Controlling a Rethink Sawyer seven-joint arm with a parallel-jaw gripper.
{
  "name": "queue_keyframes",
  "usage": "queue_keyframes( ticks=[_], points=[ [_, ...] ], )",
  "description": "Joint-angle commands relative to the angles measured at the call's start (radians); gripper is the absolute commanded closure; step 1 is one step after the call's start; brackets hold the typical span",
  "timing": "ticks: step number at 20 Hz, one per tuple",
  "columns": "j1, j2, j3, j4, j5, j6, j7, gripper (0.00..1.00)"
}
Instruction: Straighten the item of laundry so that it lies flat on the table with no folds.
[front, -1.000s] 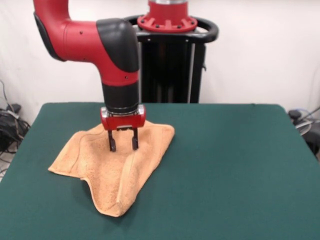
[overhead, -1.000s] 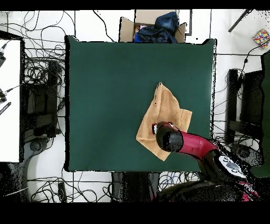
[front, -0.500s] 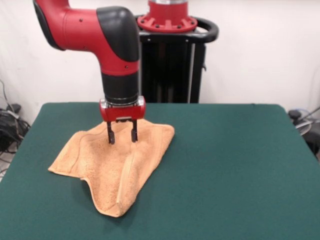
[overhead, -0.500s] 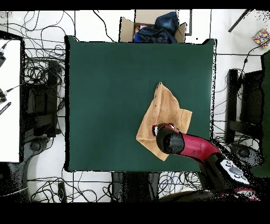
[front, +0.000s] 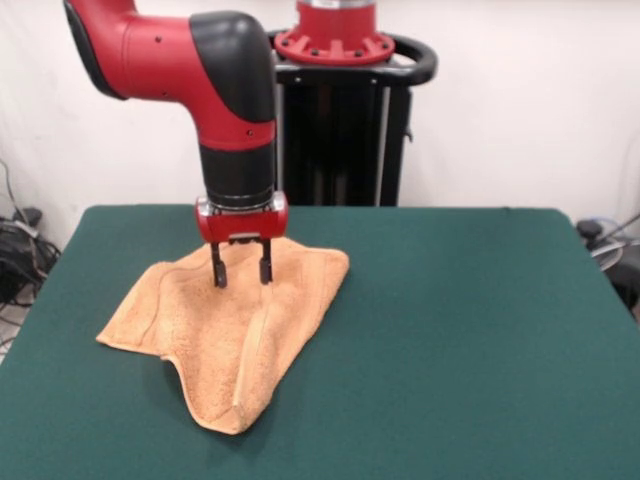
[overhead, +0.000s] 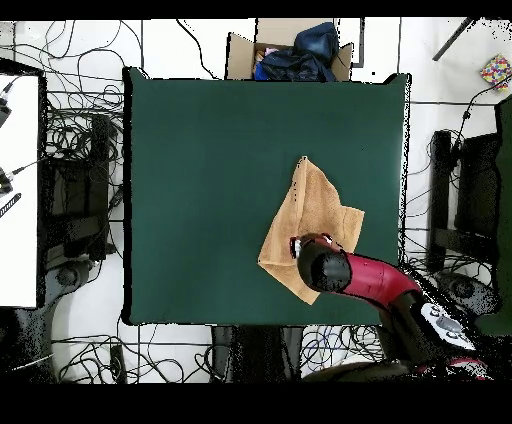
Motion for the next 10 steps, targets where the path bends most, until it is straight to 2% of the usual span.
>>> queue_keyframes(
  ticks=[1, 6, 10],
  points=[
    [0.0, 0.079, 0.046, -0.051, 0.025, 0.083, 0.119, 0.0],
    [0.001, 0.166, 0.029, -0.121, 0.003, 0.038, 0.108, 0.0],
    [-0.008, 0.182, 0.029, -0.166, -0.006, 0.054, 0.082, 0.0]
  ],
)
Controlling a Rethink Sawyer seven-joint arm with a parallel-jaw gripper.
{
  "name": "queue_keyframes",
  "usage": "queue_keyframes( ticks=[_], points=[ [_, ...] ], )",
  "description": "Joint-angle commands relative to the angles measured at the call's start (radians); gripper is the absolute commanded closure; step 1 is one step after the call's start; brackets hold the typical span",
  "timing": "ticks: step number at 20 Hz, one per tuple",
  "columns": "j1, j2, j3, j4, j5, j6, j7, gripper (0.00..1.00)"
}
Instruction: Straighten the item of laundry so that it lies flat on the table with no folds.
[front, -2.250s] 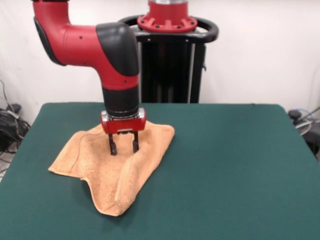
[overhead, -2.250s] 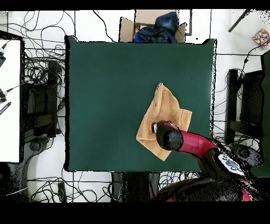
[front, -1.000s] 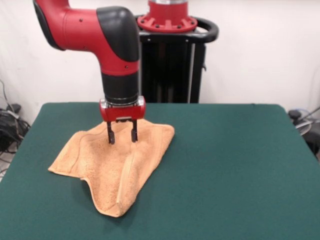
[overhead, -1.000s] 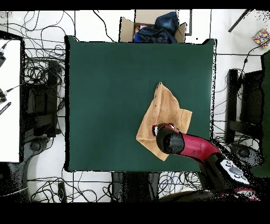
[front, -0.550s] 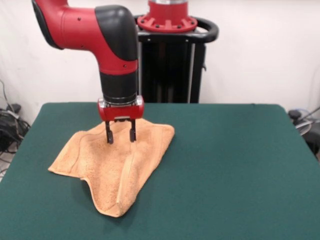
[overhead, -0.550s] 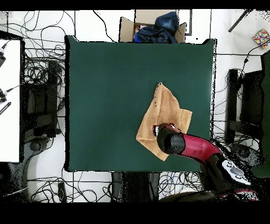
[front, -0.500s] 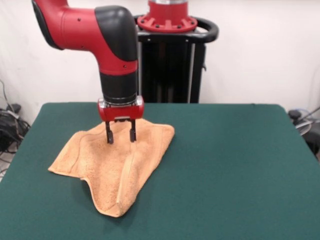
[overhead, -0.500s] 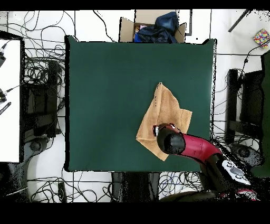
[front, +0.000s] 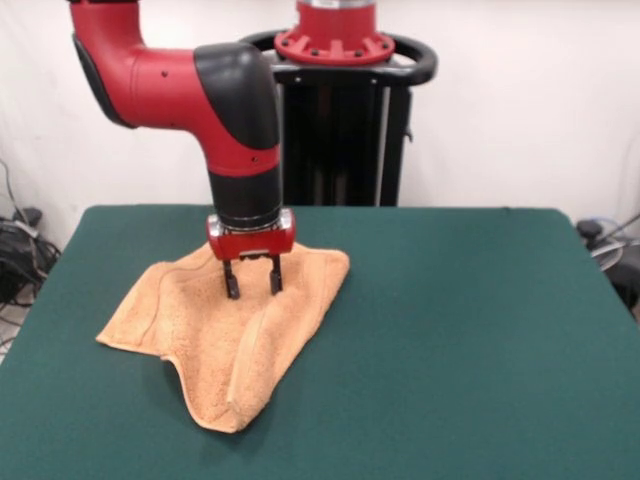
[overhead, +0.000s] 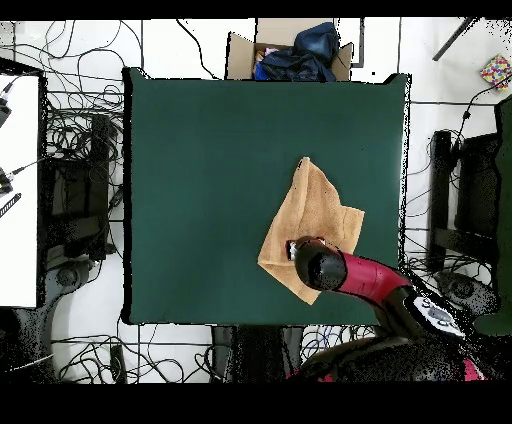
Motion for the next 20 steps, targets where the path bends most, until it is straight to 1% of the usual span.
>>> queue_keyframes(
  ticks=[1, 11, 14, 20],
  points=[
    [-0.006, 0.096, 0.029, -0.139, -0.01, 0.055, 0.077, 0.0],
    [-0.03, 0.082, 0.042, -0.155, -0.017, 0.094, 0.051, 0.0],
    [-0.019, 0.078, 0.037, -0.137, -0.014, 0.078, 0.071, 0.0],
    [0.041, 0.061, 0.014, -0.08, 0.008, 0.03, 0.147, 0.0]
  ],
)
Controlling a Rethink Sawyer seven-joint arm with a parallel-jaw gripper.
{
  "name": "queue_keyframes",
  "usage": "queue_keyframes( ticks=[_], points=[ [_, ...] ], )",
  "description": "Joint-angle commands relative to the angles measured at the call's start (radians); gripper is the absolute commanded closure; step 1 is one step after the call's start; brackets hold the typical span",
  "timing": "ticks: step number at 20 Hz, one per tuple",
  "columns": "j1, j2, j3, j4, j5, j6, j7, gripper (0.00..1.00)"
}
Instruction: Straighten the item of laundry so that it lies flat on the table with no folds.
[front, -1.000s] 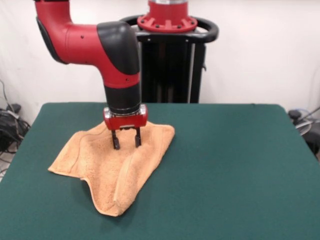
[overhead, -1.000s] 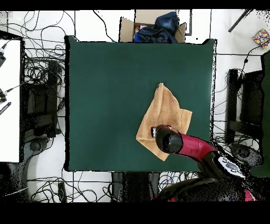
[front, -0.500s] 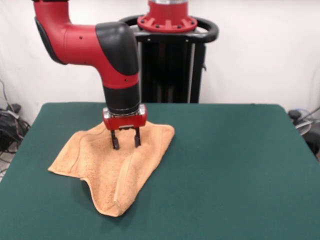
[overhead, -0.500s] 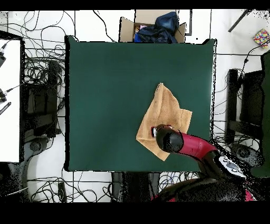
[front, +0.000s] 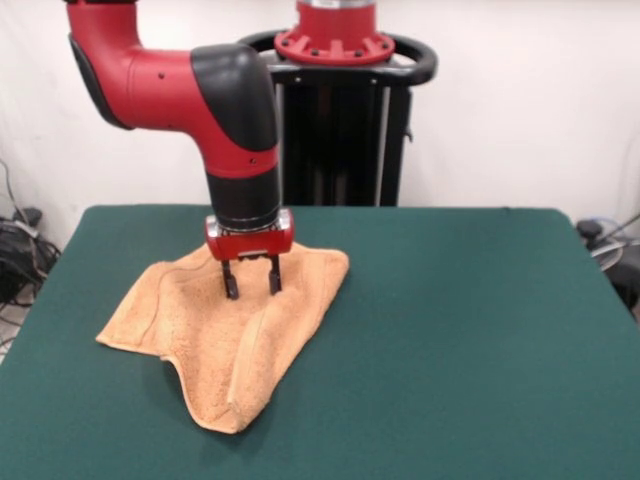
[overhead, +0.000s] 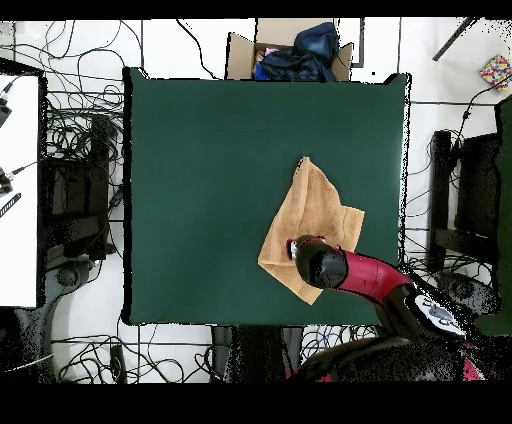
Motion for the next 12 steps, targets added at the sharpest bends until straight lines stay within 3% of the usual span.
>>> queue_keyframes(
  ticks=[1, 12],
  points=[
    [0.053, 0.067, 0.005, -0.064, 0.013, -0.012, 0.162, 0.0],
    [0.142, 0.065, -0.016, -0.016, 0.067, -0.068, 0.24, 0.0]
  ],
)
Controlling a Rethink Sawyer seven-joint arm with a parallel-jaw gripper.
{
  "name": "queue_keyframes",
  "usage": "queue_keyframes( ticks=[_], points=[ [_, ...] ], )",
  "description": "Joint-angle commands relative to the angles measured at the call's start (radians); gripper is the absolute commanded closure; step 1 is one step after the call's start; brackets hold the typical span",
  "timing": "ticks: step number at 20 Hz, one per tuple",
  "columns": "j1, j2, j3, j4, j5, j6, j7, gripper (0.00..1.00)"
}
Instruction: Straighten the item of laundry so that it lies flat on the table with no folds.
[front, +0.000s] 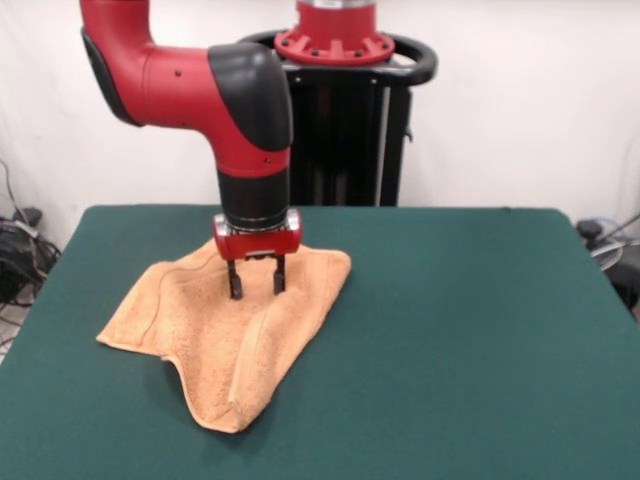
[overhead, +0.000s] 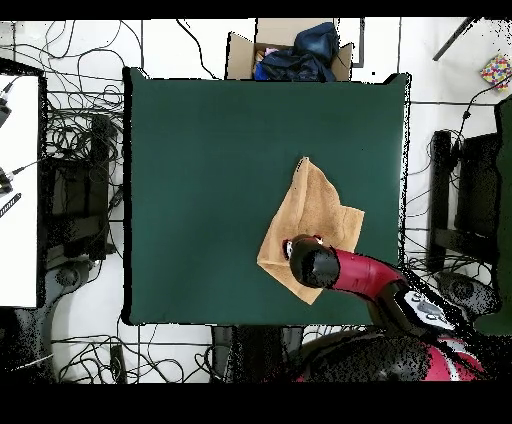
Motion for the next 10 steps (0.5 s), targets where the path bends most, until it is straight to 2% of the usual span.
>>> queue_keyframes(
  ticks=[1, 10],
  points=[
    [0.075, 0.07, 0.029, -0.005, 0.063, -0.052, 0.242, 0.0],
    [0.054, 0.048, 0.041, 0.003, 0.065, -0.028, 0.216, 0.0]
  ],
)
